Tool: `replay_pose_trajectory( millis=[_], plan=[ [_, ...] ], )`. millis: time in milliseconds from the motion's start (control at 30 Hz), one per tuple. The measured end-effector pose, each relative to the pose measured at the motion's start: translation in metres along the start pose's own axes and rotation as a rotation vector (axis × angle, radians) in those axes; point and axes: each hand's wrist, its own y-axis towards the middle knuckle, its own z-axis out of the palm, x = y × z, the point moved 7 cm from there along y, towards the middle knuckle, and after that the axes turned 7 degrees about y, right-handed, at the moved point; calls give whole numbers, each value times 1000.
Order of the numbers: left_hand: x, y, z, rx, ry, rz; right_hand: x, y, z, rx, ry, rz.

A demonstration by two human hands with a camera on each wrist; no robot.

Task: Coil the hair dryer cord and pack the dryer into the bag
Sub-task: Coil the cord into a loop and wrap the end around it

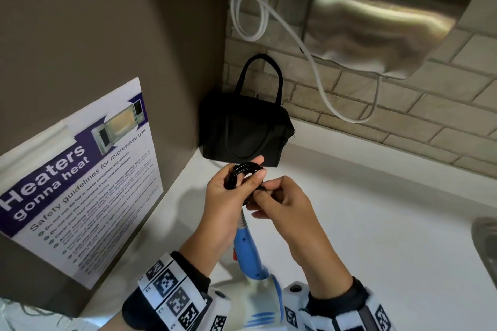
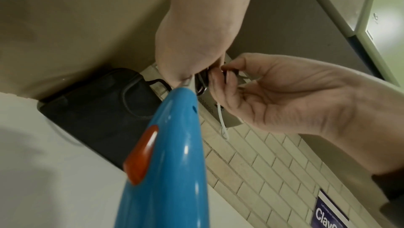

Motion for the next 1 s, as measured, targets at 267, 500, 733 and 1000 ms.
replay_pose_trajectory(
  millis=[267, 500, 733, 1000],
  plan=[
    [2, 4, -5, -104, -34, -94, -4, -22, 11, -62, -131, -120],
    [-10, 15, -1, -95, -70, -71, 2, -42, 16, -24, -244, -246],
    [-11, 6, 9, 84, 28, -65, -19, -15, 4, -13, 151, 88],
    [-2, 9, -2, -101, -29, -91, -13, -26, 9, 30, 123, -65]
  ],
)
